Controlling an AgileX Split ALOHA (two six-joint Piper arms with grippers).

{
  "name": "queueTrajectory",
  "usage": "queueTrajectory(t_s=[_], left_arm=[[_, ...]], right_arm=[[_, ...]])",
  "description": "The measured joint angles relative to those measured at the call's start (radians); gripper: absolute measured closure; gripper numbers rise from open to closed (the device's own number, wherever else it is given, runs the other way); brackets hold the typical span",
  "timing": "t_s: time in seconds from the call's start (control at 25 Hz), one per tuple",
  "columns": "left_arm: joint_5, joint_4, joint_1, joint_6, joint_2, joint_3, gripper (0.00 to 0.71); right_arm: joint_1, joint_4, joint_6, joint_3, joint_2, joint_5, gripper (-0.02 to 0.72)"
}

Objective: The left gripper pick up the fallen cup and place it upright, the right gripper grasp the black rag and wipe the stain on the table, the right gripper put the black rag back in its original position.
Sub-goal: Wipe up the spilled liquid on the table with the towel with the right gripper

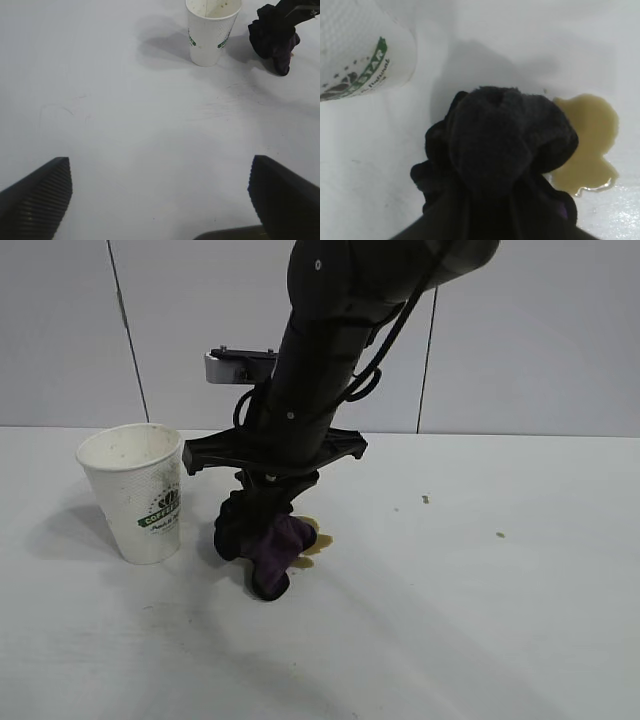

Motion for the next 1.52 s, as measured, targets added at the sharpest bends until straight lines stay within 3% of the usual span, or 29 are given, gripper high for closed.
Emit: queueTrajectory(t_s=[0.16,0.36,0.56,0.64,0.72,0.92,1.04,1.2,1.36,1.52], left_arm=[[0.0,0.0,0.0,0.0,0.0,0.0,0.023],[0.0,0.0,0.0,0.0,0.0,0.0,0.023],[0.0,0.0,0.0,0.0,0.0,0.0,0.023],[0.0,0.0,0.0,0.0,0.0,0.0,0.023],[0.0,0.0,0.0,0.0,0.0,0.0,0.023],[0.0,0.0,0.0,0.0,0.0,0.0,0.023],[0.0,0.0,0.0,0.0,0.0,0.0,0.023],[0.0,0.0,0.0,0.0,0.0,0.0,0.023],[0.0,0.0,0.0,0.0,0.0,0.0,0.023],[0.0,0.0,0.0,0.0,0.0,0.0,0.023]], right_arm=[[0.0,-0.095,0.019,0.0,0.0,0.004,0.631],[0.0,-0.137,0.024,0.0,0.0,0.006,0.631],[0.0,-0.23,0.073,0.0,0.0,0.001,0.631],[-0.001,-0.226,0.099,0.0,0.002,0.005,0.631],[-0.001,-0.184,0.1,0.0,0.012,0.022,0.631],[-0.001,-0.089,0.076,0.0,0.055,0.047,0.631],[-0.001,-0.065,0.05,0.0,0.062,0.042,0.631],[-0.001,-0.123,0.052,0.0,0.065,-0.022,0.631],[-0.001,-0.251,0.132,0.0,0.072,-0.134,0.631],[-0.001,-0.291,0.19,0.0,0.108,-0.215,0.631]])
